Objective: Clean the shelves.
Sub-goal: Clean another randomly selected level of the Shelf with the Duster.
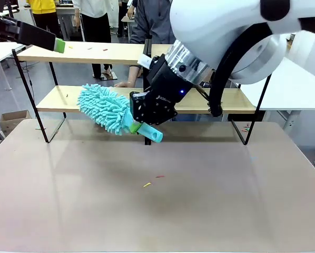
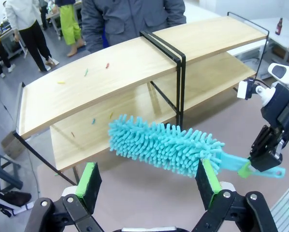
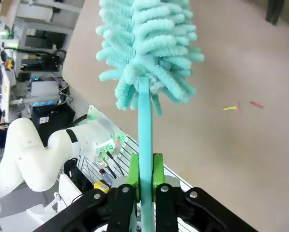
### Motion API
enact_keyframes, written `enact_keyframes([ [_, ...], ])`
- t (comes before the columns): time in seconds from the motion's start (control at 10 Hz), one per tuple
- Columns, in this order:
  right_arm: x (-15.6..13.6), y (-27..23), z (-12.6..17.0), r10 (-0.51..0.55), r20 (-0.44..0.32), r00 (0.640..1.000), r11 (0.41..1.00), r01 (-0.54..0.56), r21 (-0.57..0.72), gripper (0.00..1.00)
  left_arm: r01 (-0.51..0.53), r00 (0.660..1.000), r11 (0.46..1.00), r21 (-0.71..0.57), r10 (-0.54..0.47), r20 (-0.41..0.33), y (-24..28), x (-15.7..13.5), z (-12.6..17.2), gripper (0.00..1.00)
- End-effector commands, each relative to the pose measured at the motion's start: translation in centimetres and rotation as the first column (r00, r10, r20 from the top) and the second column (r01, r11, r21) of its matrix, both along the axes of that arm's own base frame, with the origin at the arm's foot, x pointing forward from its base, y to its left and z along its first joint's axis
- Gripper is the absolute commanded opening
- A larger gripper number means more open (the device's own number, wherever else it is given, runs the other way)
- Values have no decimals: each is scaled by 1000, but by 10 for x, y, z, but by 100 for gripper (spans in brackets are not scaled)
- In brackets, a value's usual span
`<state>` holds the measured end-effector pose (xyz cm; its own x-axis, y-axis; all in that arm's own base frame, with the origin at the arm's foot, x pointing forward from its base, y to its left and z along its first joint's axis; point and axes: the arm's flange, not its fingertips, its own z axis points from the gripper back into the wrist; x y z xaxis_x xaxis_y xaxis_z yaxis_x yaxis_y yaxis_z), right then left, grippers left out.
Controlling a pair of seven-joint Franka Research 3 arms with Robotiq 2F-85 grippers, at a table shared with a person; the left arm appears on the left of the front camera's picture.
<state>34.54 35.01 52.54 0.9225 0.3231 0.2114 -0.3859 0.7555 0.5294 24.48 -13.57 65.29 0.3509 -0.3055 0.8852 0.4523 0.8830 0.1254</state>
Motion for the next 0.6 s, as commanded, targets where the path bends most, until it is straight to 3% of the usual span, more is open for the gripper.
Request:
enact_keyframes([
  [0.0, -1, 6, -2, 1, 7, 1000, 1000, -1, -5, 12, 2, 1000, 1000, 0, -2, 0, 1, -1, -2, 100],
  [0.2, 16, 18, -11, -122, 65, 990, 991, 118, 67, 12, 2, 1000, 1000, 0, -2, 0, 1, -1, -2, 100],
  [0.5, 42, 47, -24, -236, 71, 969, 972, 234, 36, 12, 2, 1000, 1000, 0, -2, 0, 1, -1, -2, 100],
])
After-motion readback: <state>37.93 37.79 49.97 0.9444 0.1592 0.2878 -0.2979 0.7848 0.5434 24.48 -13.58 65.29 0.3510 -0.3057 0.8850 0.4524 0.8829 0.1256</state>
